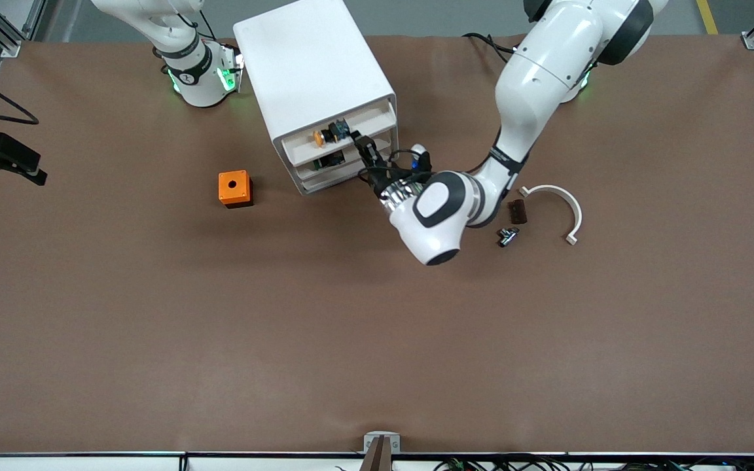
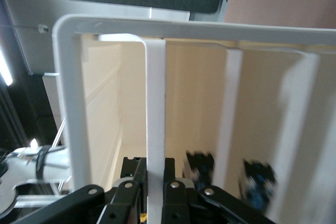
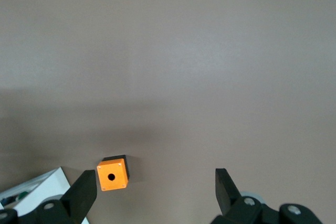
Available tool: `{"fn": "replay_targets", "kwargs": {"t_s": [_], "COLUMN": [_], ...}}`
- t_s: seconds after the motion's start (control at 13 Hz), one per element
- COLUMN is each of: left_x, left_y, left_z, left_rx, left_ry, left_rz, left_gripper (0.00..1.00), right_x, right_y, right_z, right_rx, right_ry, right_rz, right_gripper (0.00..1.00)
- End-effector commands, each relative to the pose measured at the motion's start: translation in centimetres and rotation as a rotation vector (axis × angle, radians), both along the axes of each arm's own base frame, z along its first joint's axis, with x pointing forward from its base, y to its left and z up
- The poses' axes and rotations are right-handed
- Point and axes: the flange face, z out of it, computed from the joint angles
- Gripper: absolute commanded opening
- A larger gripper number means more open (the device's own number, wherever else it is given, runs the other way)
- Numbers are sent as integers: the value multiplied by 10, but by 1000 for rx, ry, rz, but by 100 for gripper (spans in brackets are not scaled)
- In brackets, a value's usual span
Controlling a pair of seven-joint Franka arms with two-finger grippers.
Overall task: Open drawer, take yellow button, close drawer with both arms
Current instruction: 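Pull the drawer open with the left gripper while the right gripper reaches in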
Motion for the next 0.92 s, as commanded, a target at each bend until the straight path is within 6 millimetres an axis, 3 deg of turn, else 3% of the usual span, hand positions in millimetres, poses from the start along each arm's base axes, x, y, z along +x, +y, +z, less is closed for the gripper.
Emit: {"fn": "replay_targets", "kwargs": {"t_s": [0.0,0.23,0.54,0.62,0.77,0.85], "left_x": [51,71,92,92,93,94], "left_y": [39,58,82,83,87,87], "left_z": [10,8,13,12,11,14], "left_rx": [-26,-60,-56,-55,-65,-77], "left_ry": [-37,-95,-112,-111,-120,-138], "left_rz": [99,155,209,211,210,204], "left_gripper": [0,0,6,22,99,99], "right_x": [11,20,24,24,22,21], "right_y": [40,81,155,172,207,225], "right_z": [-16,-39,-68,-71,-87,-90], "right_rx": [6,18,28,38,43,62], "right_ry": [21,60,92,84,111,112], "right_rz": [-106,-245,-436,-479,-577,-640], "right_gripper": [100,100,100,100,100,100]}}
